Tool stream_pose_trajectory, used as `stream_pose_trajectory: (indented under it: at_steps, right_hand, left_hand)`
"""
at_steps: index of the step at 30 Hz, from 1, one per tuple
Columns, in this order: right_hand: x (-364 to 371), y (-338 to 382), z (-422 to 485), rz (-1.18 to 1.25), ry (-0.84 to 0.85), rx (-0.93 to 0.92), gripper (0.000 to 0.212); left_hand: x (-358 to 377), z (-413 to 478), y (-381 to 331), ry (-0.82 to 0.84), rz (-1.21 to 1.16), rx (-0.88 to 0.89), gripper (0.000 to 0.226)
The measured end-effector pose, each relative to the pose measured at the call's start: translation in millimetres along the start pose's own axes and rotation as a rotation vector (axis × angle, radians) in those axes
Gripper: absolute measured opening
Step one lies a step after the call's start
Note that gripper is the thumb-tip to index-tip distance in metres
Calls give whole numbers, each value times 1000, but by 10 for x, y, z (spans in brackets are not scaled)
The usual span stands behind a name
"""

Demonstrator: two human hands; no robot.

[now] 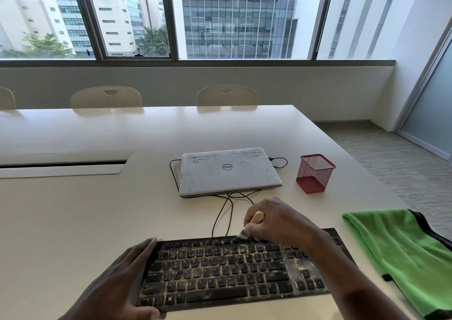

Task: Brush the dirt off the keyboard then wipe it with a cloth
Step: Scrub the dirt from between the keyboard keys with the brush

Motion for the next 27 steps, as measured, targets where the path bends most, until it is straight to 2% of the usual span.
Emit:
stream_pose_trajectory:
  at_steps: [3,8,14,20,24,27]
  right_hand:
    - [27,6,-9,-9,60,16,9]
    - [-46,57,10,49,-53,-17,9]
    - [110,133,45,-62,48,1,12]
    - [83,234,71,-27,-16,24,10]
    - [209,306,81,-53,80,56,12]
    - [210,332,57,-54,83,79,14]
  left_hand:
    - [-18,-10,-10,-16,-2,-6,134]
    - [-31,-9,-19,-15,14,-37,136]
    - [-61,12,-99,17,14,-62,139]
    - [-78,17,-133,30,24,-73,141]
    - [-89,18,-132,25,32,-61,139]
    - [-94,16,-140,16,45,-57,141]
Point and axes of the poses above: each hand's wrist, its own z-axis towards the middle knuckle, its own x-axis out of the palm, y = z × x, the point moved 5 cm from there along z, towards the middle knuckle, and after that the axes turned 5 degrees about y, right-handed, at the moved point
